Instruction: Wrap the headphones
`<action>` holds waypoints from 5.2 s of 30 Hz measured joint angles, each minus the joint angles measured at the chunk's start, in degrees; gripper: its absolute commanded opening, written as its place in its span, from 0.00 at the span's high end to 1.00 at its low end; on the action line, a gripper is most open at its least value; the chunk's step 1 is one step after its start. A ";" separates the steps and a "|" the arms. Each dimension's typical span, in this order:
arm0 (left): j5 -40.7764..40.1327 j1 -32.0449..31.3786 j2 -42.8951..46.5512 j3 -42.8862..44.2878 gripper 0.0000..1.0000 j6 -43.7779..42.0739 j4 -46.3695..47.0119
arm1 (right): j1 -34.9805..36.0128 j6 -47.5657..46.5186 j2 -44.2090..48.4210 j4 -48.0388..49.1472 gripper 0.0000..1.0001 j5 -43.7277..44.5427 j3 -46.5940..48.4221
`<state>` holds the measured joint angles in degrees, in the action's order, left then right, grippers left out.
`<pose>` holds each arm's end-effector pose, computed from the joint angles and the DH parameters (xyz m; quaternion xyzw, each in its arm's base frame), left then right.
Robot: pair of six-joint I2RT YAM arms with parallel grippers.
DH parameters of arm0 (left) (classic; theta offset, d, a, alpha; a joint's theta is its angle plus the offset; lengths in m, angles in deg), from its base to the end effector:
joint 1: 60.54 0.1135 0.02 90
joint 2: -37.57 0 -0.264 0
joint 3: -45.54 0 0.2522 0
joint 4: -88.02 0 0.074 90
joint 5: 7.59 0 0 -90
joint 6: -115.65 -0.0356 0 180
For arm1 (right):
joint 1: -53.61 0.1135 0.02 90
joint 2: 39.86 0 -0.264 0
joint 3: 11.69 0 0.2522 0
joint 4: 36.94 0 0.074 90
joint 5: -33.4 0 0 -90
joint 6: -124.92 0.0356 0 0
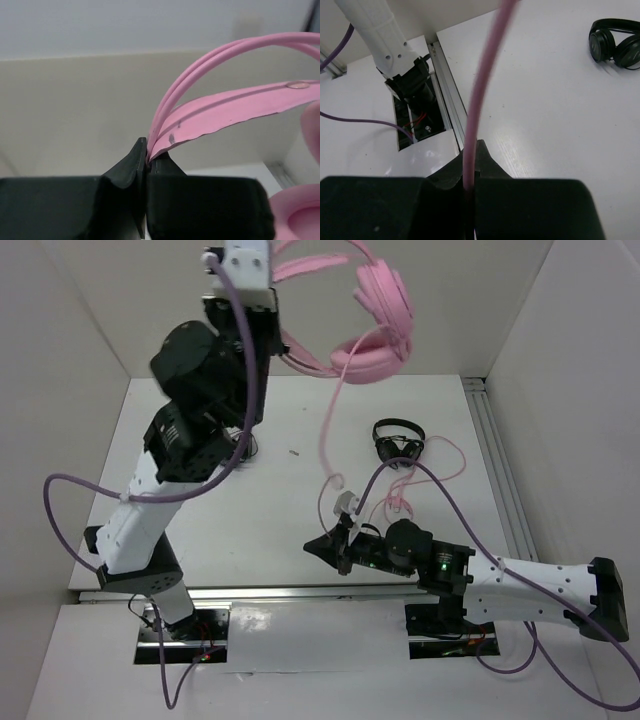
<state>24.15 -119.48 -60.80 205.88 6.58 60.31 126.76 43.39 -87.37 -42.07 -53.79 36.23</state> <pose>0.1568 -0.2016 0.6495 -0.0774 0.5882 -0.0494 0.8035 0.0605 0.1938 0.3010 -0.3794 0.6302 0.4289 0.5243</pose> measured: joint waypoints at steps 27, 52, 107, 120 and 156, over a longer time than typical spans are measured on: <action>48.87 35.76 -1.18 -26.10 1.00 29.38 -38.36 | 0.59 -4.48 1.03 -9.97 1.00 10.54 8.35; 48.17 29.03 15.56 -53.46 1.00 21.90 -34.56 | -11.28 -21.64 -19.02 -15.23 1.00 24.70 47.93; 42.84 13.49 21.68 -22.99 1.00 47.12 -40.70 | -36.00 1.57 -37.97 5.81 1.00 -19.80 19.34; 36.09 31.54 12.33 -24.92 1.00 53.62 -35.98 | -29.29 8.44 -35.15 23.10 0.97 -30.23 9.70; 48.54 58.93 12.00 -44.81 1.00 64.17 -24.17 | -14.16 0.26 -43.91 1.73 1.00 -32.50 26.69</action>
<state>72.70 -60.55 -48.80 161.08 70.75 36.13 112.59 43.65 -131.28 -40.35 -86.29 62.91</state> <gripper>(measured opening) 0.090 0.010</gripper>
